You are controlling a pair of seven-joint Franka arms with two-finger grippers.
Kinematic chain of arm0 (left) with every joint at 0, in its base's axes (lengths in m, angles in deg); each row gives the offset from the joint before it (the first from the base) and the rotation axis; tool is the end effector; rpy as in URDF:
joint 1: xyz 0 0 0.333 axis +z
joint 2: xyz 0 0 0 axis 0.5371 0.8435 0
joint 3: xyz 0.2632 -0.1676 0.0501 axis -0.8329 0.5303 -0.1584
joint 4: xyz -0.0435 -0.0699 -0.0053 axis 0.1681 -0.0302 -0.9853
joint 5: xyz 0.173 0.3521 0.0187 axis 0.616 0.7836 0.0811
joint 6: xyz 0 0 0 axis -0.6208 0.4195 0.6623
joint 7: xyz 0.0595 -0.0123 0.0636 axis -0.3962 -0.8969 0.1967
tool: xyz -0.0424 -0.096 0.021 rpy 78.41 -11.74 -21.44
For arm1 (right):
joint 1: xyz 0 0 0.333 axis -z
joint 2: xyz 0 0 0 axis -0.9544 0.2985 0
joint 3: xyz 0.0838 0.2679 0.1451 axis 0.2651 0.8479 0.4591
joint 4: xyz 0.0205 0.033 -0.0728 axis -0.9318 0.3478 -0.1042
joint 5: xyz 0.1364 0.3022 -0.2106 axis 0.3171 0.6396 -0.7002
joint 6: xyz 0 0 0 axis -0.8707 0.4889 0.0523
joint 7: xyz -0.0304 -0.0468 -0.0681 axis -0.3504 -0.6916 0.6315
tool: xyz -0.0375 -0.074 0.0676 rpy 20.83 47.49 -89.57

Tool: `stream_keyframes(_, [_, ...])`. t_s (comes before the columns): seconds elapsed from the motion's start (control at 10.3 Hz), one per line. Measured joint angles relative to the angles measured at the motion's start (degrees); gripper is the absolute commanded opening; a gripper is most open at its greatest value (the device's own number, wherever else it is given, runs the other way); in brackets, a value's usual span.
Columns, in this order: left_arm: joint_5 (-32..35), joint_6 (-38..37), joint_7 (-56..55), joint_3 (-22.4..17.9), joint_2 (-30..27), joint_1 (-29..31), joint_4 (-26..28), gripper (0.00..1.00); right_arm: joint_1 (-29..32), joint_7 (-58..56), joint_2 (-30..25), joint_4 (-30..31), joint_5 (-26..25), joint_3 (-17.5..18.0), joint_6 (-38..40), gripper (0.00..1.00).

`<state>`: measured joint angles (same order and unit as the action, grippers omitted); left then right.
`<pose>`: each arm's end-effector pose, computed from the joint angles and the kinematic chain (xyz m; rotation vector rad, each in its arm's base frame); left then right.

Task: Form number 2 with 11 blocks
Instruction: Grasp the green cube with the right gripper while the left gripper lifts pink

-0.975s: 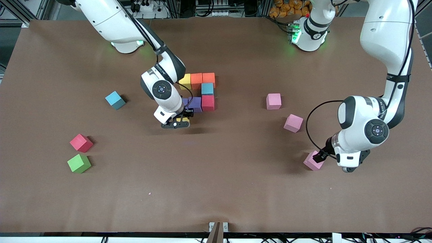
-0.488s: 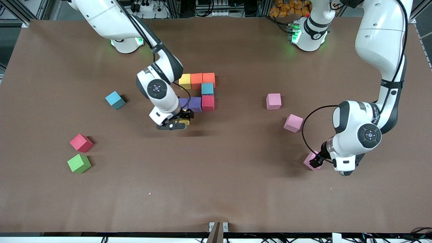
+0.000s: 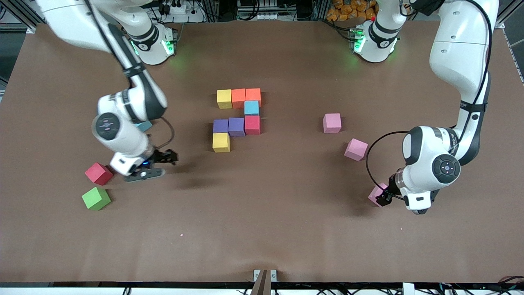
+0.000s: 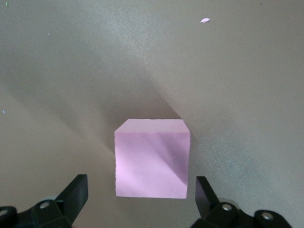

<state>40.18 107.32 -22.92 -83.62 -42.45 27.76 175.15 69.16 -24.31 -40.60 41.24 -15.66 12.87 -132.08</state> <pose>0.6891 -0.0848 0.2378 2.8244 1.3565 -0.0448 0.6064 0.0996 0.2755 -3.1134 -0.3748 -0.0536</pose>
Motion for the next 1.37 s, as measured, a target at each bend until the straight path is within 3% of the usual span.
stream_keyframes(0.29, [0.0,0.7,0.0,-0.1,1.0,0.0,0.0,1.0,7.3,-10.7,1.4,-6.4,-0.2,-0.1,3.8,1.0])
stream_keyframes(0.59, [0.0,2.9,0.0,-0.4,2.3,0.1,-0.1,1.0,13.3,-21.1,9.3,-16.8,-0.6,-0.3,8.1,1.0])
stream_keyframes(0.98, [0.0,3.7,0.0,-0.6,3.6,0.2,-1.1,1.0,16.0,-29.8,18.9,-23.0,-0.9,-1.2,7.4,1.0])
stream_keyframes(1.27, [0.0,3.9,0.0,-0.6,5.4,0.2,-1.6,1.0,16.0,-34.0,20.3,-27.0,-1.7,-2.1,7.7,1.0])
stream_keyframes(1.37, [0.0,4.1,0.0,-0.6,5.8,0.2,-1.7,0.59,16.0,-34.4,20.4,-27.3,-1.7,-2.2,7.8,1.0])
